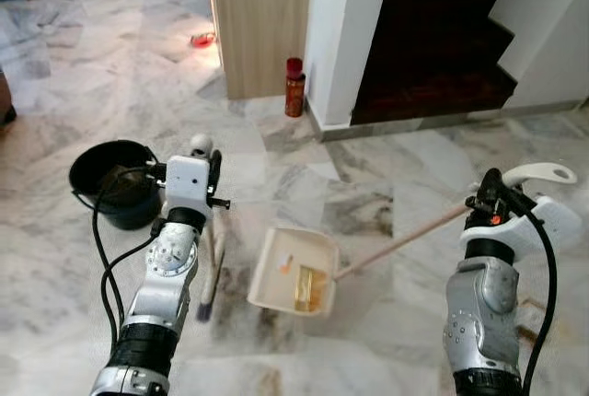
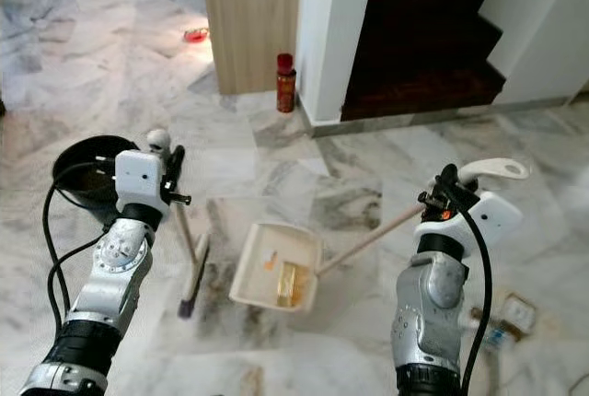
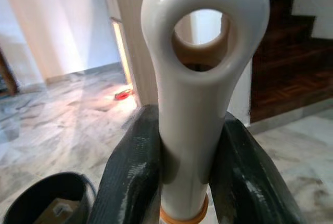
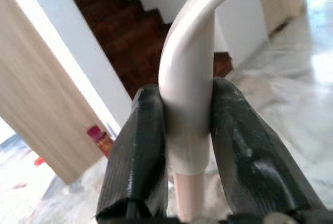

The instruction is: Sweep floor

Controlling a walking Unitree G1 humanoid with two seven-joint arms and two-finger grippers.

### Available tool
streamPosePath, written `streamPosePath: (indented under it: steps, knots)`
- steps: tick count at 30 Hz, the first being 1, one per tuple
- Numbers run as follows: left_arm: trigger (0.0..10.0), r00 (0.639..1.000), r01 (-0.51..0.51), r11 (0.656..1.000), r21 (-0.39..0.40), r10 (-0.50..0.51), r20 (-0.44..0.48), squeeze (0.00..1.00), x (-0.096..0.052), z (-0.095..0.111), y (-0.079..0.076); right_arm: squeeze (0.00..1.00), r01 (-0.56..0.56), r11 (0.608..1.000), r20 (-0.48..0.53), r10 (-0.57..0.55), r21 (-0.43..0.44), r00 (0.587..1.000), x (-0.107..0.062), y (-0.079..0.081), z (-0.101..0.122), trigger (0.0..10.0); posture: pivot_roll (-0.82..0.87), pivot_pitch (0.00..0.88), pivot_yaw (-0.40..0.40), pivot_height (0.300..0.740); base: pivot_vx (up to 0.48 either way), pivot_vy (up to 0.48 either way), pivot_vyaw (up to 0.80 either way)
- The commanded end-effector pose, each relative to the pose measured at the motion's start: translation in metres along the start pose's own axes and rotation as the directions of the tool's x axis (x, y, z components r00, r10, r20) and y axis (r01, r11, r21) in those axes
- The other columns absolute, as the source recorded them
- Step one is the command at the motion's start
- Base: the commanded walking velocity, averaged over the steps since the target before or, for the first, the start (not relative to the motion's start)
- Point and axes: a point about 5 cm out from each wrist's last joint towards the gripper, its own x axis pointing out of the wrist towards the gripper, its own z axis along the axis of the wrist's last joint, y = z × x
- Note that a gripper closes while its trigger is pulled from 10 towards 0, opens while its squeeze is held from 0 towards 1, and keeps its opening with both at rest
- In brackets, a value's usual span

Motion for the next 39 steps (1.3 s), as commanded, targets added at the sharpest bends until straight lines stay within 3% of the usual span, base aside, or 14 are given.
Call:
streamPosePath:
  steps: [1,39]
  knots:
    - [10.0,0.999,0.004,1.0,-0.004,-0.004,0.05,0.0,0.0036,0.0109,-0.0004,0.0,-0.017,1.0,0.065,0.016,0.016,0.998,0.0059,0.0052,0.0152,10.0,0.06,0.088,-0.05,0.74,0.0,0.337,0.0]
    - [10.0,0.999,-0.007,1.0,0.013,0.007,0.045,0.0,0.0032,0.0115,0.0053,0.0,-0.058,0.997,0.042,0.056,0.046,0.998,0.0062,0.0126,0.0154,10.0,0.06,0.098,-0.051,0.74,0.0,0.337,0.0]
